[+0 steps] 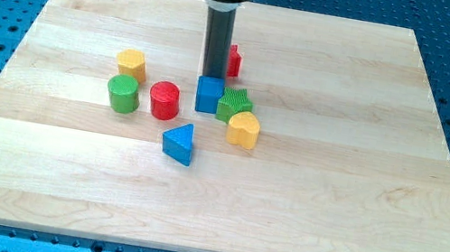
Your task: Move the red star diagonally top right to the green star
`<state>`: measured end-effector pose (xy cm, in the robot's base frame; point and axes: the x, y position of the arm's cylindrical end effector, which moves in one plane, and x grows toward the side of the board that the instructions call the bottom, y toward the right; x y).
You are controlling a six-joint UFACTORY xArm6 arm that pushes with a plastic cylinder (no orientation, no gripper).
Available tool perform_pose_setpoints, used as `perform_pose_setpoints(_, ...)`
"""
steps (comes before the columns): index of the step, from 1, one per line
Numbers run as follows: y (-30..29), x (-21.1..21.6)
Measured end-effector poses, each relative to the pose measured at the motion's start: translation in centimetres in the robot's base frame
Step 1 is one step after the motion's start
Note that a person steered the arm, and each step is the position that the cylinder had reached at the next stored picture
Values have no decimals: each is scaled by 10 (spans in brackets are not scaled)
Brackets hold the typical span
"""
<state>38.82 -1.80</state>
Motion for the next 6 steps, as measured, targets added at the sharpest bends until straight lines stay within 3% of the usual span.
perform_pose_setpoints(3, -57, -8)
perform_pose_setpoints(5, 41, -35)
perform_pose_setpoints(6, 42, -35)
